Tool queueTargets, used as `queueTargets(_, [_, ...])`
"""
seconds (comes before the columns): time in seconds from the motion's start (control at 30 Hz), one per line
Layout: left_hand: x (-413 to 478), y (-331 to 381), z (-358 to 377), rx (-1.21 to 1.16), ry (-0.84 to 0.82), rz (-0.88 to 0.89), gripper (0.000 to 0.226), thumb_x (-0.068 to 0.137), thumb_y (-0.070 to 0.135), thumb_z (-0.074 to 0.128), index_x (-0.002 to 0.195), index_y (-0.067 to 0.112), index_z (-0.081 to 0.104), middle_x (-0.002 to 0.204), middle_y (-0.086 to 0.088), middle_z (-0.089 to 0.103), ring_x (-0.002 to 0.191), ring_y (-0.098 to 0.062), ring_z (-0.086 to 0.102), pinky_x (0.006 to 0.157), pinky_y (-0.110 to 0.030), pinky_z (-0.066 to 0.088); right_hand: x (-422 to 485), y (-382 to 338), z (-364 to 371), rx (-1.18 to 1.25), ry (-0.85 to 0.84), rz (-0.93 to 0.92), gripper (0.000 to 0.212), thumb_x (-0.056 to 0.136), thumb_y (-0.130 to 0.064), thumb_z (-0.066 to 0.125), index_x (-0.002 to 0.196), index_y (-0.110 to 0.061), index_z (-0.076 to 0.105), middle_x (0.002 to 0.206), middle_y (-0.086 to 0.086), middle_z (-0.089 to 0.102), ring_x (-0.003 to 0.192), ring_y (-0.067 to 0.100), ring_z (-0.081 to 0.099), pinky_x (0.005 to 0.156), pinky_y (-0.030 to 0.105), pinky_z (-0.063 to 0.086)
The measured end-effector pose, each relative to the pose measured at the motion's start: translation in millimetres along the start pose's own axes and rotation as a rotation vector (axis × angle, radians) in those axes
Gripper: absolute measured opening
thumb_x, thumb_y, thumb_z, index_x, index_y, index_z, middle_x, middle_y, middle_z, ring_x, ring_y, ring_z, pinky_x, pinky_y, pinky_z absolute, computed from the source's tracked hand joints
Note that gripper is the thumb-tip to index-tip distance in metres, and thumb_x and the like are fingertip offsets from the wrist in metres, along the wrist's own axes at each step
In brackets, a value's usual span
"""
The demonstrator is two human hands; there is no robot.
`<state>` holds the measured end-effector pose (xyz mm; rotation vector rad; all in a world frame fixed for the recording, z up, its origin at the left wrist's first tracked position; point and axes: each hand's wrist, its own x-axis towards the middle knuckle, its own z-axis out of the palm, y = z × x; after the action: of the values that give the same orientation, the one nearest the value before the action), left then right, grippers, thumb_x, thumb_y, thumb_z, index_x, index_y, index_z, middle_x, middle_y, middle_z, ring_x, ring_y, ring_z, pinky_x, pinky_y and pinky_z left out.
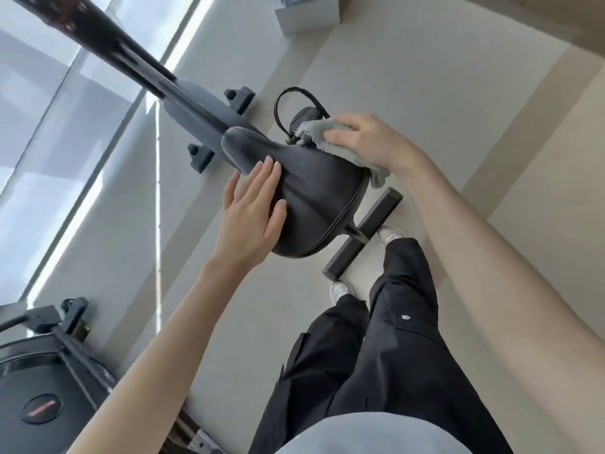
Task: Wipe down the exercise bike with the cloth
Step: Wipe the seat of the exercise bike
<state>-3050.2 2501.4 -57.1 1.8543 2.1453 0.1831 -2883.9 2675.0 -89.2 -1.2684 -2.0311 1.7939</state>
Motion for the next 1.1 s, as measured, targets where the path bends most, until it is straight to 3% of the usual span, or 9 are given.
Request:
queueTargets(0.07, [-0.5,-1.5,0.9,0.000,0.001,0.018,0.055,0.096,0.035,0.025,0.147,0.015,0.031,0.154,-0.005,0.028,0.144,-0.016,0.019,0.118,-0.040,0.002,-8.4,3.2,12.3,-0.002,0.164,-0.002,0.013,0.089,-0.036,0.053,0.099,-0.039,0.062,0.090,-0.016,0.063,0.091,0.008,0.057,0.079,0.022,0.041])
queueTargets(0.13, [-0.6,-3.6,2.5,-0.001,0.004,0.028,0.055,0.097,0.035,0.024,0.148,0.016,0.030,0.155,-0.005,0.026,0.144,-0.016,0.017,0.118,-0.039,0.001,-20.6,10.5,27.1,-0.022,0.336,0.000,0.027,0.092,-0.034,0.049,0.117,-0.029,0.059,0.113,-0.006,0.062,0.110,0.014,0.053,0.090,0.024,0.036])
queueTargets(0.2, [-0.2,-5.3,3.7,-0.008,0.012,0.038,0.055,0.097,0.035,0.024,0.148,0.016,0.030,0.155,-0.004,0.026,0.144,-0.016,0.016,0.118,-0.038,0.001,-36.8,16.1,44.0,0.014,0.433,-0.025,0.041,0.096,-0.029,0.043,0.137,-0.021,0.044,0.140,0.002,0.045,0.130,0.016,0.038,0.103,0.022,0.026])
queueTargets(0.27, [0.1,-6.5,3.8,-0.014,0.022,0.050,0.055,0.096,0.034,0.024,0.147,0.015,0.031,0.155,-0.005,0.026,0.144,-0.016,0.017,0.118,-0.037,0.002,-54.6,17.3,67.5,0.050,0.505,-0.093,0.047,0.099,-0.021,0.039,0.145,-0.013,0.029,0.153,0.009,0.023,0.142,0.019,0.016,0.113,0.024,0.012])
queueTargets(0.37, [0.5,-7.0,3.0,-0.011,0.018,0.069,0.056,0.096,0.034,0.024,0.147,0.014,0.031,0.155,-0.006,0.026,0.144,-0.017,0.017,0.118,-0.037,0.003,-76.8,11.8,109.3,0.028,0.665,-0.157,0.053,0.097,-0.009,0.039,0.145,0.000,0.019,0.154,0.023,0.005,0.144,0.033,-0.001,0.118,0.038,0.006])
queueTargets(0.47, [0.0,-7.3,2.0,0.006,0.010,0.082,0.056,0.095,0.032,0.023,0.146,0.012,0.031,0.155,-0.008,0.025,0.144,-0.017,0.017,0.118,-0.035,0.002,-92.0,4.1,151.7,0.097,0.777,-0.129,0.055,0.097,-0.009,0.041,0.145,0.003,0.016,0.151,0.030,0.000,0.143,0.031,-0.004,0.116,0.049,0.012])
queueTargets(0.63, [2.2,-10.4,-0.3,0.010,0.008,0.104,0.057,0.094,0.030,0.022,0.146,0.011,0.033,0.154,-0.009,0.028,0.143,-0.018,0.020,0.118,-0.040,0.006,-105.1,2.0,191.8,0.133,0.734,-0.118,0.059,0.099,-0.013,0.040,0.146,0.002,0.008,0.151,0.028,-0.012,0.143,0.035,-0.012,0.116,0.051,0.012])
queueTargets(0.87, [2.5,-17.9,-0.4,-0.004,0.004,0.122,0.058,0.095,0.036,0.017,0.145,0.013,0.037,0.152,-0.007,0.032,0.142,-0.017,0.024,0.118,-0.039,0.005,-91.0,10.6,162.3,0.074,0.747,-0.128,0.057,0.098,-0.019,0.041,0.146,-0.002,0.017,0.152,0.025,-0.009,0.143,0.033,-0.009,0.117,0.050,0.008])
queueTargets(1.1, [0.4,-12.9,-1.1,-0.034,0.008,0.090,0.055,0.096,0.033,0.019,0.144,0.013,0.038,0.151,-0.006,0.033,0.141,-0.016,0.026,0.117,-0.044,0.011,-65.8,12.6,99.2,0.114,0.672,-0.127,0.045,0.098,-0.019,0.041,0.142,-0.010,0.035,0.153,0.019,0.014,0.144,0.026,0.008,0.117,0.034,0.012])
